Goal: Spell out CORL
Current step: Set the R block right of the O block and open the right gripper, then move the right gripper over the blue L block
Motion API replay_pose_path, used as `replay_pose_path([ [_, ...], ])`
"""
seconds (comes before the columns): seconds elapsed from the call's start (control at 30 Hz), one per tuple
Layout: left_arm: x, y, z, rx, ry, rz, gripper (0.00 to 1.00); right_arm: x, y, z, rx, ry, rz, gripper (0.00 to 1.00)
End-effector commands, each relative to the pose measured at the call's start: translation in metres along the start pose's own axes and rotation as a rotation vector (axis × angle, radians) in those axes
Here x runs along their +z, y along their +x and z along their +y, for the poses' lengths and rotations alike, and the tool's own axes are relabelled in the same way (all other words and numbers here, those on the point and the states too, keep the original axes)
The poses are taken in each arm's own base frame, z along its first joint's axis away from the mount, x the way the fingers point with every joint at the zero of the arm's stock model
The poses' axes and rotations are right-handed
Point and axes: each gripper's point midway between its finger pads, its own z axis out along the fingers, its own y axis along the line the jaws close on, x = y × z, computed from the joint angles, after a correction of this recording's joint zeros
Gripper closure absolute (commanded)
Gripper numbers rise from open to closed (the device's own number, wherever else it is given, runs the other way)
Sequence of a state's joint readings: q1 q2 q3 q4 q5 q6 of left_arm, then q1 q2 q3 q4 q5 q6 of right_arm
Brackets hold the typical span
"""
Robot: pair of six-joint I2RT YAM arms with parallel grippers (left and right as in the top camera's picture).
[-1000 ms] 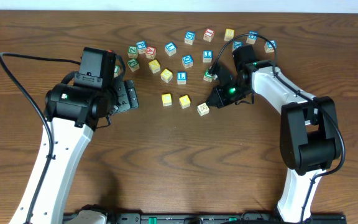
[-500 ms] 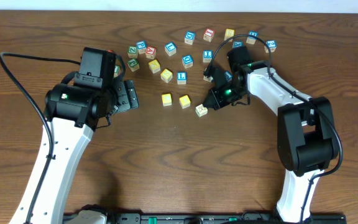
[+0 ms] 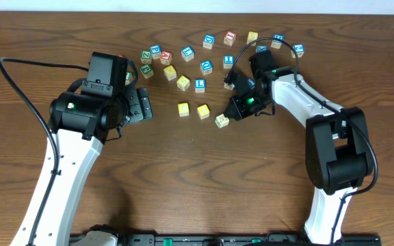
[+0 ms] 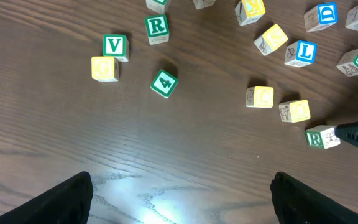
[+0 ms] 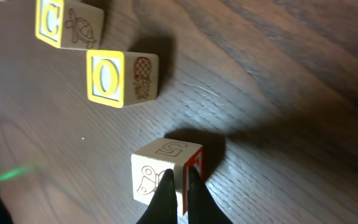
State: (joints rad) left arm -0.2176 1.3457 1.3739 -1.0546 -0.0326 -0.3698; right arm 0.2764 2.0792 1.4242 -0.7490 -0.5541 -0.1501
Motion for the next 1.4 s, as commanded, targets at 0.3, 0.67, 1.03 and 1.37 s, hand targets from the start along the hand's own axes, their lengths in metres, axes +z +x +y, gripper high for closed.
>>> replay_pose_path([
  [0.3,-0.002,-0.005,0.002,-0.014,-0.011,-0.011,0.10,0.000,0.015,-0.029,0.035,0.177,0.061,0.99],
  [0.67,-0.002,-0.005,0.002,-0.014,-0.011,-0.012,0.10,-0.029,-0.011,-0.031,0.058,0.203,0.014,0.93],
  [1.03,-0.003,-0.015,0.014,-0.016,-0.085,-0.063,0.09,-0.074,-0.105,0.017,-0.049,0.276,-0.221,0.47],
  [1.37,-0.007,-0.027,0.052,-0.051,-0.246,-0.118,0.09,-0.044,-0.149,0.039,0.061,0.390,-0.410,0.47],
])
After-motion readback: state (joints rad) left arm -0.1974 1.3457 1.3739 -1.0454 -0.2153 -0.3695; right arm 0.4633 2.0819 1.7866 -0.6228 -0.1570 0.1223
